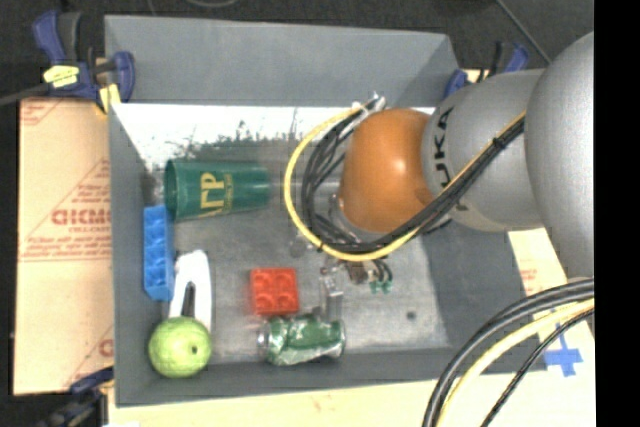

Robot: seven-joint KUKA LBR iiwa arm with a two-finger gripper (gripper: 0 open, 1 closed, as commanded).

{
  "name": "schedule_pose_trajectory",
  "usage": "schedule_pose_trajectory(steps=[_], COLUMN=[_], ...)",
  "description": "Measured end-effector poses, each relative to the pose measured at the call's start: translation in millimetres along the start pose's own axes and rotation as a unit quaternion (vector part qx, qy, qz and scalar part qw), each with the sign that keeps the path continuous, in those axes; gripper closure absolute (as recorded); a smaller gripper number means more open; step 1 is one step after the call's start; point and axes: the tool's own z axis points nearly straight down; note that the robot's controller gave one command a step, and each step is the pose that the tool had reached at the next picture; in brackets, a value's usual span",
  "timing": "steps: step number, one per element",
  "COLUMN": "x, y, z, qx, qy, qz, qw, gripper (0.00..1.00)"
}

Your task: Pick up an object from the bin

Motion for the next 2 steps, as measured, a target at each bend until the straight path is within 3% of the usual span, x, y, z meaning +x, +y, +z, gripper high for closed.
schedule_pose_trajectory(steps=[1,2], x=[22.4,21.2], y=[6.0,19.6], z=[-36.3,-51.4], qx=[0.0,0.0], qy=[0.0042,-0.0036], qz=[0.0,-0.009], qw=[1.0,0.9999], gripper=[0.0,0.0])
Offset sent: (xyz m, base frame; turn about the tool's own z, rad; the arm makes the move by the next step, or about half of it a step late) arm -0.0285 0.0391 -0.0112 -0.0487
